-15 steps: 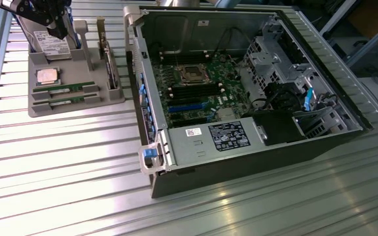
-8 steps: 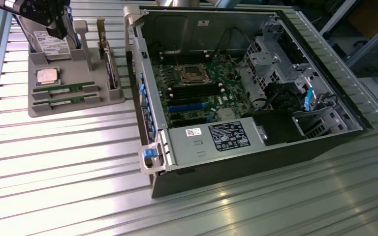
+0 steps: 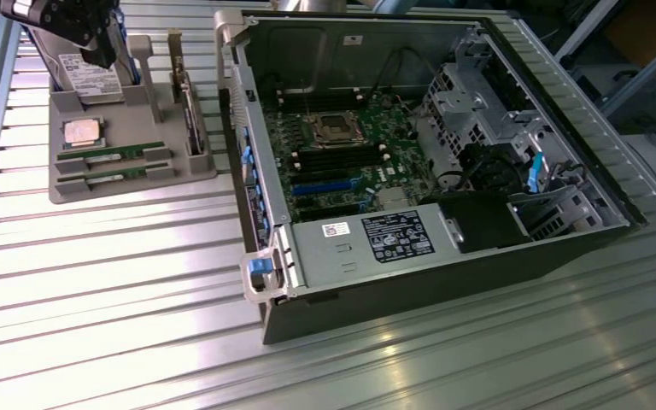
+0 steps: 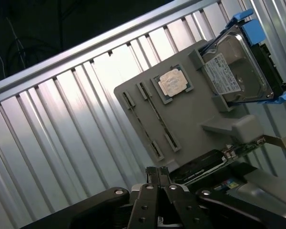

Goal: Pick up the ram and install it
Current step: 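Pick up the ram and move it above insertion slot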

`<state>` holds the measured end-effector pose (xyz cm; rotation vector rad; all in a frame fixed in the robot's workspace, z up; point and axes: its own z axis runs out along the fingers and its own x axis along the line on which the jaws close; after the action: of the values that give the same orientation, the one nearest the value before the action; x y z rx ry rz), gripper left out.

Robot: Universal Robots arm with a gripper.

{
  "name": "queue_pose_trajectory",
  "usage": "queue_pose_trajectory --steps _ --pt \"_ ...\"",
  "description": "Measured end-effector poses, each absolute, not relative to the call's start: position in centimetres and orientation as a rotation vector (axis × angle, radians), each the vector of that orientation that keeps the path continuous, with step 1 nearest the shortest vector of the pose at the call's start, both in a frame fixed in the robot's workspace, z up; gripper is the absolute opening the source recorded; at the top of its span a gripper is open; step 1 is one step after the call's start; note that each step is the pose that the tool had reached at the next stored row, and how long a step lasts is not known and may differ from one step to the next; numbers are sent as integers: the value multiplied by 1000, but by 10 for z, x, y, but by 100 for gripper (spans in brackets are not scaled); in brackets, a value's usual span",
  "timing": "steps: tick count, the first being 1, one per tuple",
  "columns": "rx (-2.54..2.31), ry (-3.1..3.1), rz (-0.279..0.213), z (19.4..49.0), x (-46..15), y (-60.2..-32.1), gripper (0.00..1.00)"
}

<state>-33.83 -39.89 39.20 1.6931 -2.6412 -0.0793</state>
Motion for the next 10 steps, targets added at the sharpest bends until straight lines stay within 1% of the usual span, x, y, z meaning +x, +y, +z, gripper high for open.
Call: queue_pose_trajectory --steps 10 --pt "1786 -2577 -79 392 -338 -399 11"
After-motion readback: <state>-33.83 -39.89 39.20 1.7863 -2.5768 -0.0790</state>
